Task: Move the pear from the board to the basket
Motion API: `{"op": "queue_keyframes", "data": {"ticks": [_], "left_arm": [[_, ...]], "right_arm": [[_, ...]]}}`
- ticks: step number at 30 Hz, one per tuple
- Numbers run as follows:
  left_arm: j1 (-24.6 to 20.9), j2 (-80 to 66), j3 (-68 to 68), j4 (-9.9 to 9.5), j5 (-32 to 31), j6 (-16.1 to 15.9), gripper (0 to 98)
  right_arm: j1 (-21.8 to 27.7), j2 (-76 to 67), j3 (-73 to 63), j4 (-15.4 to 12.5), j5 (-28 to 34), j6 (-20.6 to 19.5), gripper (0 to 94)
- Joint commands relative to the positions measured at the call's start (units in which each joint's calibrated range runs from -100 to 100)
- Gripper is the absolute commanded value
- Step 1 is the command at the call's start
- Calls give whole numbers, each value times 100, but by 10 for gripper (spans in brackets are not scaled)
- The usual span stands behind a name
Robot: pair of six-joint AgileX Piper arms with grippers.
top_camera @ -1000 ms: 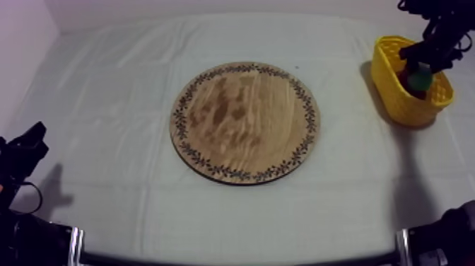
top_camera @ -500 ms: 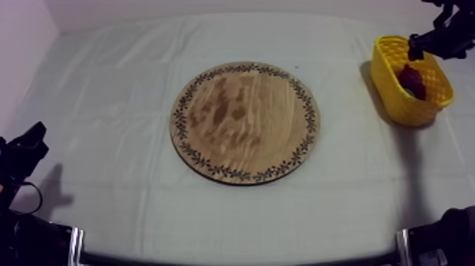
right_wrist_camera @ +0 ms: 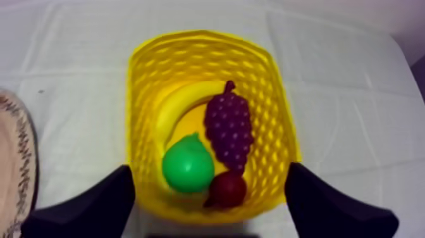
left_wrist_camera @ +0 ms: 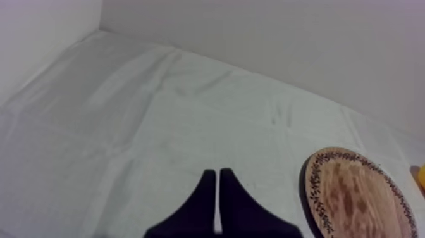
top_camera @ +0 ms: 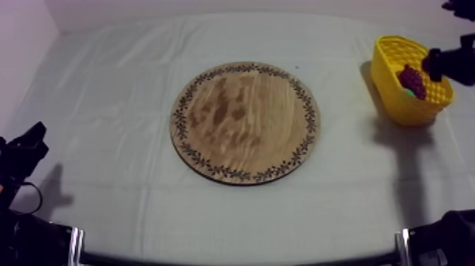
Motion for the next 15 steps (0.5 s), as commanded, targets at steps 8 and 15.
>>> {"op": "queue_keyframes", "data": {"ticks": [8, 15], "left_arm": [[2, 0, 0, -2, -1, 1, 1], [2, 0, 0, -2, -1, 1, 1]], "right_arm": [[-253, -3083, 2130, -227, -196, 94, 610], [-407, -4518, 3112, -993, 152, 691, 506]]}}
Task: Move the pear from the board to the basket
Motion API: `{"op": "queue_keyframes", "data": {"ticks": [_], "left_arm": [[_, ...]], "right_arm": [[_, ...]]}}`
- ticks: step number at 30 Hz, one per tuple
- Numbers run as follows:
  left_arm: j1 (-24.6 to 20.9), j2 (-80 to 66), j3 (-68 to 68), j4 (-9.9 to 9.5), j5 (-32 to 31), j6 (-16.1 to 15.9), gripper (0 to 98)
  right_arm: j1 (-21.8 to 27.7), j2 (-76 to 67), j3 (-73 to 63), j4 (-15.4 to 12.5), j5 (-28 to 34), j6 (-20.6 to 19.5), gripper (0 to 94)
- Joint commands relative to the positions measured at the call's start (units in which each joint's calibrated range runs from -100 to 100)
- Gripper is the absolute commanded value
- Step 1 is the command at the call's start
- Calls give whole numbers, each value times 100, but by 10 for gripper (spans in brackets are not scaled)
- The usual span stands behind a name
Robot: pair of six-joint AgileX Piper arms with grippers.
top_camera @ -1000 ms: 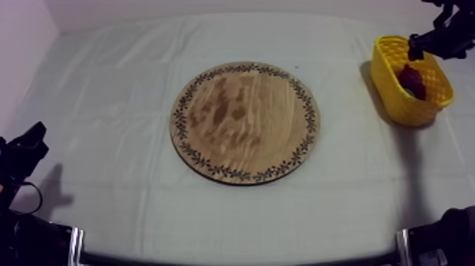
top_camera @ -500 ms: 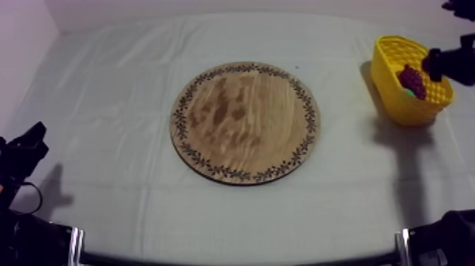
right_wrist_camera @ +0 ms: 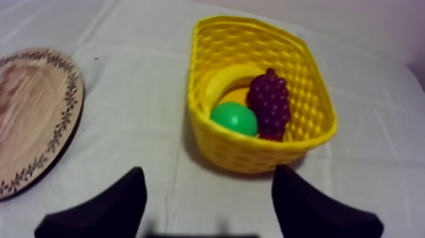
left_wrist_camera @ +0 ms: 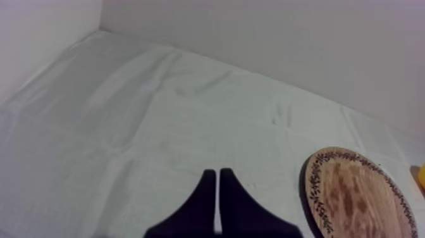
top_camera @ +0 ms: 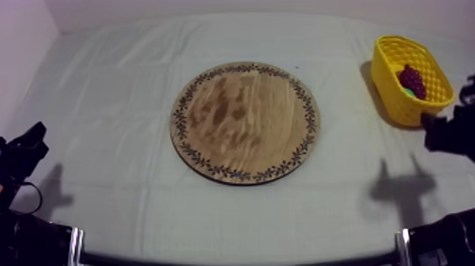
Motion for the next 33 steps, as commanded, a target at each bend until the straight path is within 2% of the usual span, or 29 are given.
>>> {"op": "queue_keyframes", "data": {"ticks": [1, 4, 6, 8, 11, 14, 22, 33], "left_arm": [[2, 0, 0, -2, -1, 1, 1], [2, 0, 0, -2, -1, 1, 1], [2, 0, 0, -2, -1, 1, 1], [2, 0, 0, -2, -1, 1, 1], [2, 0, 0, -2, -1, 0, 1], [2, 0, 0, -2, -1, -2, 1], [2, 0, 0, -2, -1, 1, 1], [2, 0, 0, -2, -1, 1, 1]], "right_arm": [[-31, -862, 353, -366, 153, 268, 481], [-44, -1301, 561, -744, 343, 486, 376], [-36, -1561, 675, -1012, 418, 635, 262], [-19, -1789, 739, -1171, 482, 631, 140], [-2, -2071, 798, -1375, 564, 641, 51], [-20, -2179, 854, -1448, 501, 618, 20], [-137, -2232, 892, -1388, 419, 495, 5], [-604, -2244, 894, -1361, 499, 505, 4]]}}
